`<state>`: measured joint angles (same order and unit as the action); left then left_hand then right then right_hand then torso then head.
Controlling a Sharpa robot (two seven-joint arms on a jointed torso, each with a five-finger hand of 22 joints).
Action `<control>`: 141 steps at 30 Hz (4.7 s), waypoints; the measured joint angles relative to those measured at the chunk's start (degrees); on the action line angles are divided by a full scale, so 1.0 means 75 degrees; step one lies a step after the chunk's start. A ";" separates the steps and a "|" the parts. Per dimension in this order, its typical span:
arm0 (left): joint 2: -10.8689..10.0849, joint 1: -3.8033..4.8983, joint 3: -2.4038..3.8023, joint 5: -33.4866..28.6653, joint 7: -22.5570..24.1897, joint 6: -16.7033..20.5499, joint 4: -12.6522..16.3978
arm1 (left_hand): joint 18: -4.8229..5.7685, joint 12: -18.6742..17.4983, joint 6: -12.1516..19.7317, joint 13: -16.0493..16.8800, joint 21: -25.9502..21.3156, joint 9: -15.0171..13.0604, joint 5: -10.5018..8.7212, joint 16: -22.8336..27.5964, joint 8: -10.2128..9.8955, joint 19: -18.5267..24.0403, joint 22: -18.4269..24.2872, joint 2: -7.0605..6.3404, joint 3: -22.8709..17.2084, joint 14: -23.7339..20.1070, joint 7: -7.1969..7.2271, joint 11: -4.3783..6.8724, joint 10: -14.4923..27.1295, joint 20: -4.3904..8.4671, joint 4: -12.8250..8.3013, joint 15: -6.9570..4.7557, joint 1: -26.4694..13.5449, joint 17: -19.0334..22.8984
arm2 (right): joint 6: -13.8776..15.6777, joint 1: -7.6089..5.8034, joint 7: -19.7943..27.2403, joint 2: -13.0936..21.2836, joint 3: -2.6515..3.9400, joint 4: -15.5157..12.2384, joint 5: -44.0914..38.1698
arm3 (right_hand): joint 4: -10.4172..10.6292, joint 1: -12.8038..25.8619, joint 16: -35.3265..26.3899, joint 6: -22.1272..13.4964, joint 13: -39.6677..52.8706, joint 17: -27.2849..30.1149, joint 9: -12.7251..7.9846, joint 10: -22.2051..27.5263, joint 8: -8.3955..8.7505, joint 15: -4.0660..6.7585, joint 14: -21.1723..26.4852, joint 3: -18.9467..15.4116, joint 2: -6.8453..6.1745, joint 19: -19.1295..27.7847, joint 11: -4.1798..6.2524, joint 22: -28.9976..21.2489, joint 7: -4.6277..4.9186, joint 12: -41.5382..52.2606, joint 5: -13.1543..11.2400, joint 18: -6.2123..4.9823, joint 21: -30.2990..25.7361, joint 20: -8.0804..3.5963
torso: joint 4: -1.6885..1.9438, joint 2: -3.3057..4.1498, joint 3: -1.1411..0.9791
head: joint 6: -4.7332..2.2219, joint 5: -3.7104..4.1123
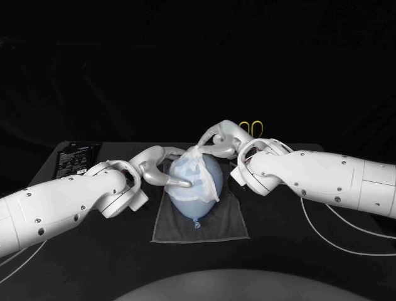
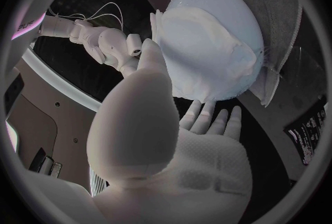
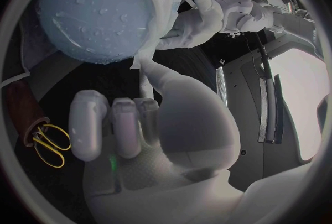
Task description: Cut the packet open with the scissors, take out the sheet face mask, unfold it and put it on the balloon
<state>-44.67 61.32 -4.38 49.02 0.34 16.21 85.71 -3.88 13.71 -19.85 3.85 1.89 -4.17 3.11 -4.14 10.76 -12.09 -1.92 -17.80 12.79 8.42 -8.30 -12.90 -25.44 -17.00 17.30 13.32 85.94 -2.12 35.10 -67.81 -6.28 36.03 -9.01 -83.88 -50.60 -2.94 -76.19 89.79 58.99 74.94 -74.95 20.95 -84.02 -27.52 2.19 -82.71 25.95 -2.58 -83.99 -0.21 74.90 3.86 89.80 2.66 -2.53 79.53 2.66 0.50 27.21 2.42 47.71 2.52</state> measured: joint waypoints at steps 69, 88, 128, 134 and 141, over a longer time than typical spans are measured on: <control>0.0267 0.0000 -0.0003 -0.0009 -0.0069 -0.0005 -0.0307 | 0.0000 0.0001 -0.0027 -0.0010 0.0000 0.0007 0.0000 0.0029 0.0000 0.0000 0.0000 0.0031 -0.0045 0.0027 -0.0027 0.0003 0.0005 0.0000 -0.0001 -0.0027 0.0031 0.0002 | -0.0620 -0.0149 0.0006 -0.0563 0.0004 -0.0267 0.0238 | 0.0195 0.0955 -0.0005 -0.0933 0.0001 0.0003 -0.0092 0.0016 0.0280 -0.0096 -0.0095 -0.0030 -0.0381 0.0021 -0.0219 0.0006 0.0372 -0.0707 -0.0014 0.0008 -0.0755 0.0038 | 0.0004 0.0014 0.0012 | -0.0448 -0.0168; 0.0221 0.0001 -0.0005 -0.0010 -0.0080 -0.0008 -0.0277 | -0.0001 -0.0001 -0.0027 -0.0013 0.0000 0.0000 0.0000 0.0029 -0.0001 0.0000 0.0001 0.0031 -0.0045 0.0027 -0.0027 0.0003 0.0006 0.0000 0.0000 -0.0027 0.0031 0.0002 | -0.1149 -0.0010 -0.0062 -0.0150 -0.0042 -0.0671 0.0216 | 0.0459 0.1048 -0.0041 -0.1382 0.0000 0.0001 -0.0310 0.0164 0.0730 -0.0293 -0.0175 -0.0632 -0.0435 0.0129 -0.0538 0.0001 0.0666 -0.0930 -0.0014 -0.0085 -0.0913 0.0421 | -0.0001 0.0014 0.0005 | -0.0310 -0.0256; 0.0192 0.0003 -0.0004 -0.0011 -0.0105 -0.0007 -0.0212 | -0.0001 0.0008 -0.0027 -0.0026 0.0000 -0.0003 0.0000 0.0029 -0.0001 0.0000 0.0001 0.0031 -0.0045 0.0026 -0.0027 0.0004 0.0006 0.0000 0.0000 -0.0026 0.0031 0.0002 | -0.2209 -0.0265 -0.0211 -0.0376 0.0128 -0.0054 -0.1886 | 0.0057 0.1084 0.0002 -0.0676 0.0001 0.0000 -0.0548 -0.0001 0.1193 -0.0236 -0.0121 -0.0081 -0.0369 -0.0001 -0.0381 0.0000 0.0513 0.0001 0.0045 0.0009 0.0572 0.0358 | 0.0012 0.0009 0.0018 | -0.0082 -0.0469; 0.0196 0.0003 -0.0002 -0.0011 -0.0107 -0.0007 -0.0215 | -0.0001 0.0008 -0.0027 -0.0022 0.0000 -0.0003 0.0000 0.0029 -0.0001 0.0000 0.0001 0.0031 -0.0045 0.0026 -0.0027 0.0004 0.0007 0.0000 0.0000 -0.0026 0.0031 0.0002 | -0.2139 -0.0265 -0.0449 -0.0478 0.0123 0.0004 -0.2079 | 0.0098 0.1123 0.0002 -0.0701 0.0002 0.0003 -0.0573 0.0000 0.1263 -0.0237 -0.0121 -0.0163 -0.0408 0.0000 -0.0381 0.0002 0.0537 -0.0001 0.0045 0.0009 0.0572 0.0359 | 0.0008 0.0010 0.0013 | -0.0077 -0.0491; 0.0198 0.0003 -0.0003 -0.0012 -0.0109 -0.0007 -0.0213 | 0.0000 0.0007 -0.0027 -0.0019 0.0000 -0.0002 0.0000 0.0028 -0.0001 0.0000 0.0001 0.0031 -0.0044 0.0027 -0.0027 0.0004 0.0007 0.0000 0.0000 -0.0026 0.0031 0.0002 | -0.2069 -0.0265 -0.0616 -0.0525 0.0123 0.0029 -0.2198 | 0.0119 0.1164 -0.0003 -0.0737 0.0000 0.0006 -0.0593 0.0000 0.1308 -0.0237 -0.0122 -0.0225 -0.0449 0.0001 -0.0381 0.0005 0.0571 -0.0015 0.0045 0.0009 0.0571 0.0359 | 0.0004 0.0009 0.0009 | -0.0067 -0.0492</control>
<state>-43.18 61.35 -4.40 48.94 -0.48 16.15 84.11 -3.88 13.76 -20.05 3.70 1.90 -4.19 3.11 -3.93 10.75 -12.09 -1.91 -17.57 12.45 8.62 -8.50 -12.87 -25.39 -17.00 17.30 13.12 86.17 -2.11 19.58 -69.80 -10.90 32.09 -8.09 -83.66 -67.08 -2.05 -67.46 89.76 53.46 74.93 -74.90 16.50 -84.02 -17.71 0.41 -83.62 24.26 -5.94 -83.98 -3.07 74.94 8.14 89.69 2.99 -2.46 83.81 5.35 0.53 27.28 2.48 47.21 -1.17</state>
